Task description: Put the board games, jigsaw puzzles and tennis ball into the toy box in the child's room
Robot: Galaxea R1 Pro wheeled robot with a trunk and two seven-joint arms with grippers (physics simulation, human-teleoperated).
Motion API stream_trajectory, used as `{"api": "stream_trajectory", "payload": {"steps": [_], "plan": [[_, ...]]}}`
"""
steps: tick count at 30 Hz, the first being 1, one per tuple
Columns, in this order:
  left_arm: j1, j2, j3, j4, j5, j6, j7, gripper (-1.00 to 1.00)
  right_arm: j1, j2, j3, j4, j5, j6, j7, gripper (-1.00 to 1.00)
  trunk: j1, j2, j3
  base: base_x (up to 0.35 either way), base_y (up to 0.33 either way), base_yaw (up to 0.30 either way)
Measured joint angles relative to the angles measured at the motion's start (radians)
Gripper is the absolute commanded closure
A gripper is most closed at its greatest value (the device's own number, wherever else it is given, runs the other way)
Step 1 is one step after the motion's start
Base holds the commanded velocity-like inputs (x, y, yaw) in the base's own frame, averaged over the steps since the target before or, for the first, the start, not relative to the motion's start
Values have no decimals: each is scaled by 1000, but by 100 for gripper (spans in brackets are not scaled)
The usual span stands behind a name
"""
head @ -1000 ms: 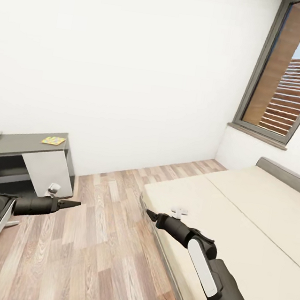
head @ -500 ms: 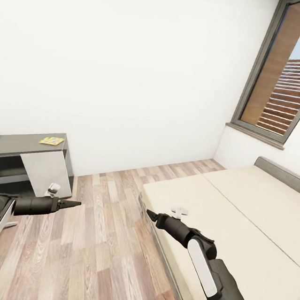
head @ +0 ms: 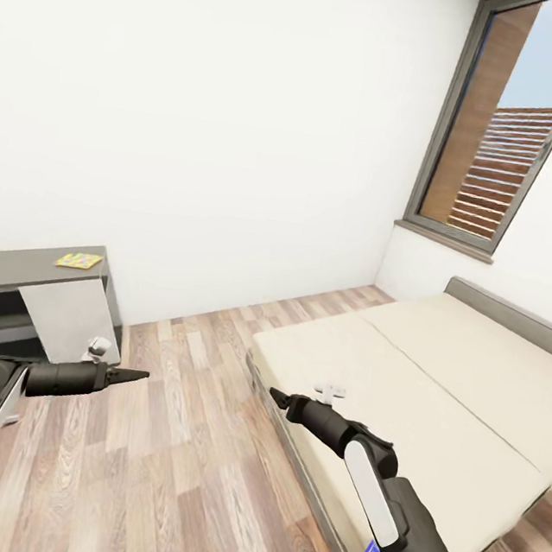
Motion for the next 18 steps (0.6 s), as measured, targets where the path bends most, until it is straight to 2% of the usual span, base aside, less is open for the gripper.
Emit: {"api": "stream_trajectory", "payload": {"steps": [18], "plan": [[0, 2, 2, 0, 0, 0, -2, -100, 0, 2, 0, 5, 1, -1, 0, -100, 0, 0, 0, -4, 5, -279]]}}
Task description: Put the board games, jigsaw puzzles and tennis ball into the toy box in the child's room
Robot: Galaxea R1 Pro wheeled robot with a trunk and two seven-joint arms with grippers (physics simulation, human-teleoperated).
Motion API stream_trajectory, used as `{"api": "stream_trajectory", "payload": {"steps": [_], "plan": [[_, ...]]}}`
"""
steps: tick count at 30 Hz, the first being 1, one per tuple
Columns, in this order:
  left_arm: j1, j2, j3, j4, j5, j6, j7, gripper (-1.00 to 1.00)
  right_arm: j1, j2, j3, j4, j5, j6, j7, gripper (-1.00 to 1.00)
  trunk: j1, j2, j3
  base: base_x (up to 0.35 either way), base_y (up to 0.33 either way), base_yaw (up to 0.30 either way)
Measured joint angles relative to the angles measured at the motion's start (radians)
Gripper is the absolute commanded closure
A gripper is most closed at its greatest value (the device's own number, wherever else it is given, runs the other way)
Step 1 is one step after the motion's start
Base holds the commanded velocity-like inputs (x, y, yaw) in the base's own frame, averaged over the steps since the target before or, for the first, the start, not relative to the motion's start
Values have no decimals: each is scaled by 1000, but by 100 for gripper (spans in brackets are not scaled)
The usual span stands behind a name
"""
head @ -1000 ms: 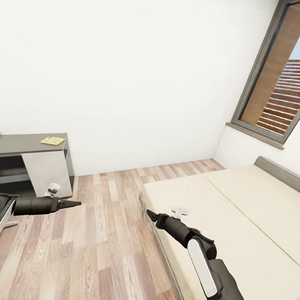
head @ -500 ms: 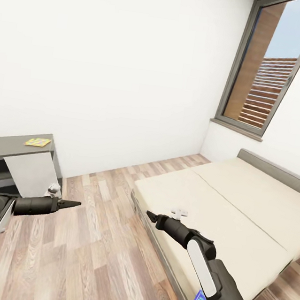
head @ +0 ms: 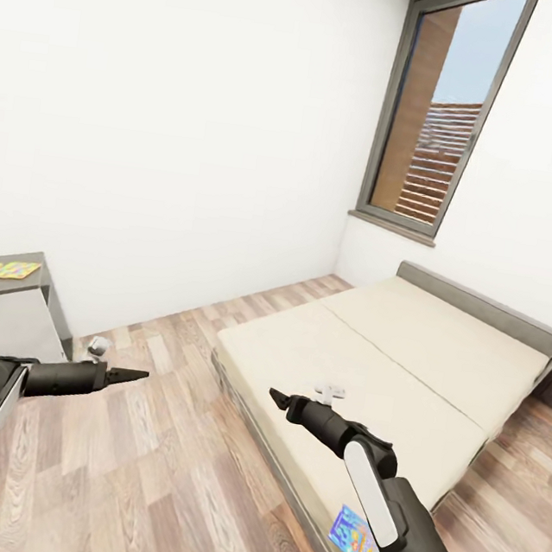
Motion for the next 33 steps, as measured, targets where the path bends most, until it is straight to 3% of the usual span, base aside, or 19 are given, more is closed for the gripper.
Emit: {"api": "stream_trajectory", "payload": {"steps": [21, 33], "plan": [[0, 0, 0, 0, 0, 0, 0, -100, 0, -1, -2, 16, -1, -1, 0, -100, 0, 0, 0, 0, 6, -280], [0, 0, 0, 0, 0, 0, 0, -100, 0, -1, 0, 22, 0, -28, 0, -100, 0, 0, 0, 0, 157, -280]]}}
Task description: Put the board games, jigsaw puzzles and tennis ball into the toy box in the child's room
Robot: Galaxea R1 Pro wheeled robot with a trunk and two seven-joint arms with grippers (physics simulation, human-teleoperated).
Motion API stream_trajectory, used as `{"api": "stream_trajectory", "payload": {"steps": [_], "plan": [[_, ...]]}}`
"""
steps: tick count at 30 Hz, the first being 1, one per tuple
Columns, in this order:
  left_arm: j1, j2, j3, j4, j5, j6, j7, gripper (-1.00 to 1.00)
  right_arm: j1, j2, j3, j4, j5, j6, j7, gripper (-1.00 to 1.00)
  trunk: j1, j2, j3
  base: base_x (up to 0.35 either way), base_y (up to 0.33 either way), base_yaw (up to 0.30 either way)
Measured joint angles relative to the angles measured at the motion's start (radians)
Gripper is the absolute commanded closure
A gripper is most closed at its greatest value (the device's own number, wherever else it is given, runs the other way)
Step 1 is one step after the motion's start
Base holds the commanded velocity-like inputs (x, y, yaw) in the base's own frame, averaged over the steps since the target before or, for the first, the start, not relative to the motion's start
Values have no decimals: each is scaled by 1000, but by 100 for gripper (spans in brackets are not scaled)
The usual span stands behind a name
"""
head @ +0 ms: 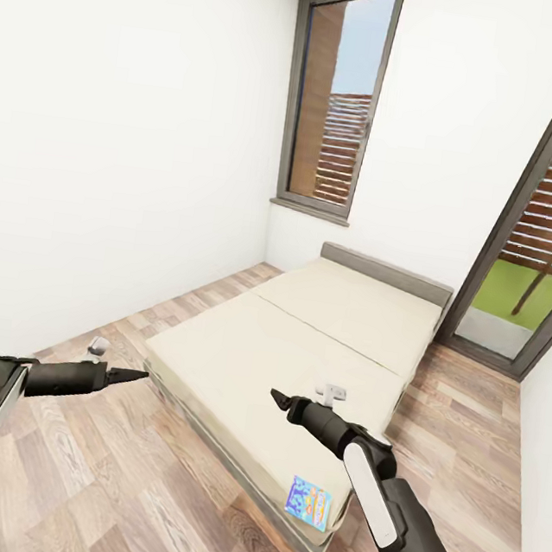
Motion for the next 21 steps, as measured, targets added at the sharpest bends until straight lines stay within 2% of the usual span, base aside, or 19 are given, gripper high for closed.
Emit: {"api": "stream_trajectory", "payload": {"steps": [21], "plan": [[0, 1, 0, 0, 0, 0, -1, -100, 0, 3, 1, 0, 2, -2, 0, -100, 0, 0, 0, 0, 151, -280]]}}
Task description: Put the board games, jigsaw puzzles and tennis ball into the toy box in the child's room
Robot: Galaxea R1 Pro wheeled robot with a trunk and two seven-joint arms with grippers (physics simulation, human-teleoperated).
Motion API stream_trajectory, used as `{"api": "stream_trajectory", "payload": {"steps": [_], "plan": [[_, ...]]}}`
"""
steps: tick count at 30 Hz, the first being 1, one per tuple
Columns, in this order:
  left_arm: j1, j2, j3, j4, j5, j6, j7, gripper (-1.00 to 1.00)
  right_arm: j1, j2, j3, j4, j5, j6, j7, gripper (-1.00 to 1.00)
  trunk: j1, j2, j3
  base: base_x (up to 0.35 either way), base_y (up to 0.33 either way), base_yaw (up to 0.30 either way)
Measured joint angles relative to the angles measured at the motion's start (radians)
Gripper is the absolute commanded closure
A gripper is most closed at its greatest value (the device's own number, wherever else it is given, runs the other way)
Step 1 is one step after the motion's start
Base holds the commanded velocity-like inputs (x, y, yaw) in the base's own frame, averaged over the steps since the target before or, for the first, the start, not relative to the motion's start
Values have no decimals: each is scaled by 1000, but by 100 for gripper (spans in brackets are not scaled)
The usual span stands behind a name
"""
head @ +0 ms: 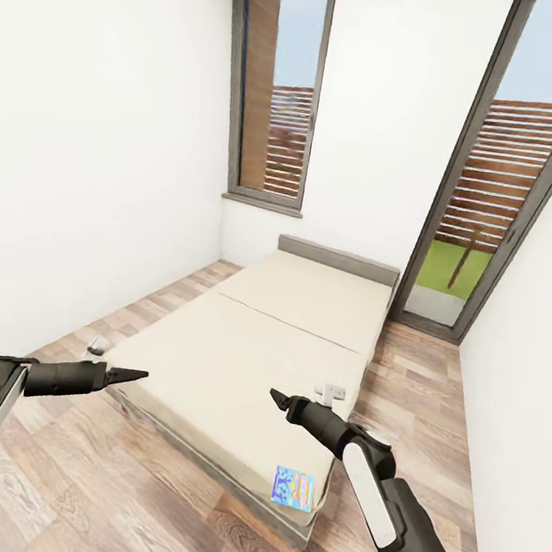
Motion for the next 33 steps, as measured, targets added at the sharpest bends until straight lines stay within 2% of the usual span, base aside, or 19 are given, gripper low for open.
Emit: {"api": "stream_trajectory", "payload": {"steps": [33], "plan": [[0, -1, 0, 0, 0, 0, 1, -100, 0, -1, 0, 0, 1, 0, 0, -100, 0, 0, 7, 0, 119, -280]]}}
